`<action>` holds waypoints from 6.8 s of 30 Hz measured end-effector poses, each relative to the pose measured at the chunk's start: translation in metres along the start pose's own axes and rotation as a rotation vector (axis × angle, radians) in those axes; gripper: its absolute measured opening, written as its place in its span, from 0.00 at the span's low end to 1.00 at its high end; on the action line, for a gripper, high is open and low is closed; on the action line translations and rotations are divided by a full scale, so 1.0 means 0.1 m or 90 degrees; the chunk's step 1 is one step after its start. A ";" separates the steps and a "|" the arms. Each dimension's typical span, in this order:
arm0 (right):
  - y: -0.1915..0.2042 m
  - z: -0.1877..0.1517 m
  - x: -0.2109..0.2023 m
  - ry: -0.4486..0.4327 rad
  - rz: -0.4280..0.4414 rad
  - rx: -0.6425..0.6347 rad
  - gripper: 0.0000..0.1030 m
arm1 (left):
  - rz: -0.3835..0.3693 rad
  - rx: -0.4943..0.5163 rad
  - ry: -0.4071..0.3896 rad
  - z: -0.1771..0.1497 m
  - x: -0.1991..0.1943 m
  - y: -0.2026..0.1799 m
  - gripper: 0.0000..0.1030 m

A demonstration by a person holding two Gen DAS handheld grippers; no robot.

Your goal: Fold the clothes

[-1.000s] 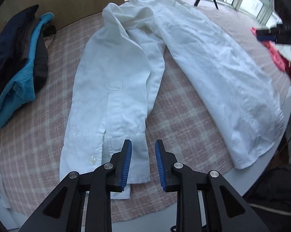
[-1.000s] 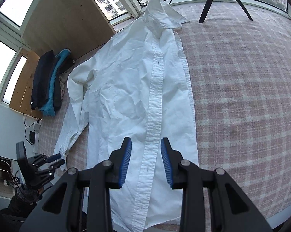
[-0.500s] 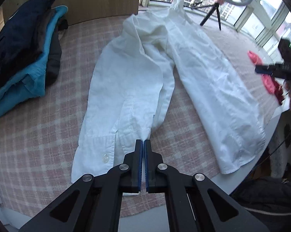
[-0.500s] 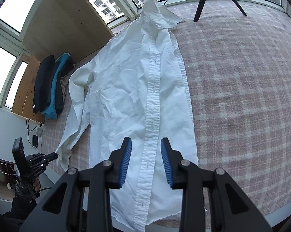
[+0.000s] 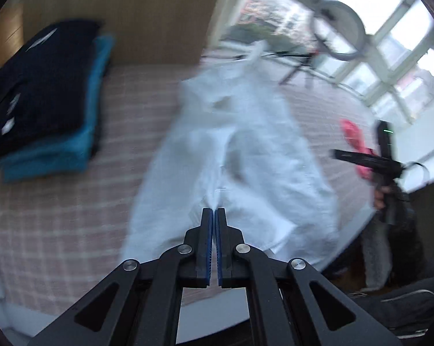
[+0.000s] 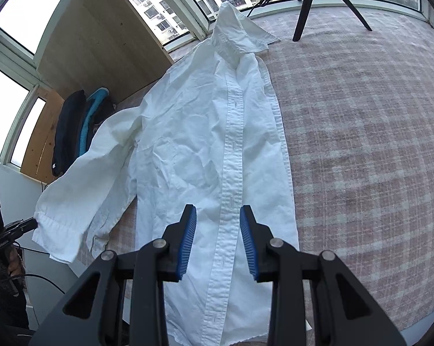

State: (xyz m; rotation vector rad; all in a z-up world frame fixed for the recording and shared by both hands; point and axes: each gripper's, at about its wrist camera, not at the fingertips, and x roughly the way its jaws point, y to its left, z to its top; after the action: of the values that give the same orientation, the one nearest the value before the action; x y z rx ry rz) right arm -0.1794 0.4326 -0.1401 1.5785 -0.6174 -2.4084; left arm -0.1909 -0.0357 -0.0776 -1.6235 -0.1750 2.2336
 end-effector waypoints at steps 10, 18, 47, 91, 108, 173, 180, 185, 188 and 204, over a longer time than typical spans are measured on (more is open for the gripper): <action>0.06 0.03 0.01 0.022 -0.058 -0.025 0.30 | 0.179 -0.064 0.026 -0.31 0.42 1.03 0.09; -0.14 -0.14 0.02 0.082 -0.111 -0.088 0.30 | 0.033 0.099 -0.007 -0.56 0.40 -0.37 0.13; -0.93 -0.91 -0.24 0.166 0.054 -0.364 0.29 | 0.017 0.463 0.144 -0.68 1.95 -3.70 0.01; 0.30 -0.65 -0.55 0.042 0.194 -0.337 0.05 | 0.097 0.559 0.002 -0.14 0.74 -3.04 0.03; 0.57 -0.74 0.28 0.168 0.163 -0.451 0.28 | 0.142 0.537 0.044 0.05 0.87 -2.40 0.03; 1.26 -0.13 0.28 0.104 0.162 -0.342 0.07 | 0.037 0.420 0.074 -0.42 0.83 -2.14 0.40; 1.64 0.10 0.64 0.202 0.178 -0.328 0.21 | 0.035 0.412 0.081 -0.51 0.88 -2.07 0.40; 1.28 0.22 0.27 0.169 0.210 -0.268 0.21 | -0.003 0.390 0.078 -0.47 0.90 -2.13 0.40; 0.96 0.12 0.09 0.129 0.074 -0.303 0.21 | 0.006 0.388 0.085 -0.44 1.01 -2.16 0.40; -0.57 -1.13 0.14 0.156 -0.137 -0.135 0.27 | 0.112 0.270 0.086 -0.70 1.13 -1.68 0.35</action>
State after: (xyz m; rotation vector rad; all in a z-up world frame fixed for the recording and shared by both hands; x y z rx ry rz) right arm -0.0789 0.4519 -0.2155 1.8864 -0.1490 -2.2758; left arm -0.1177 0.1530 -0.1486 -1.5874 0.4630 2.0868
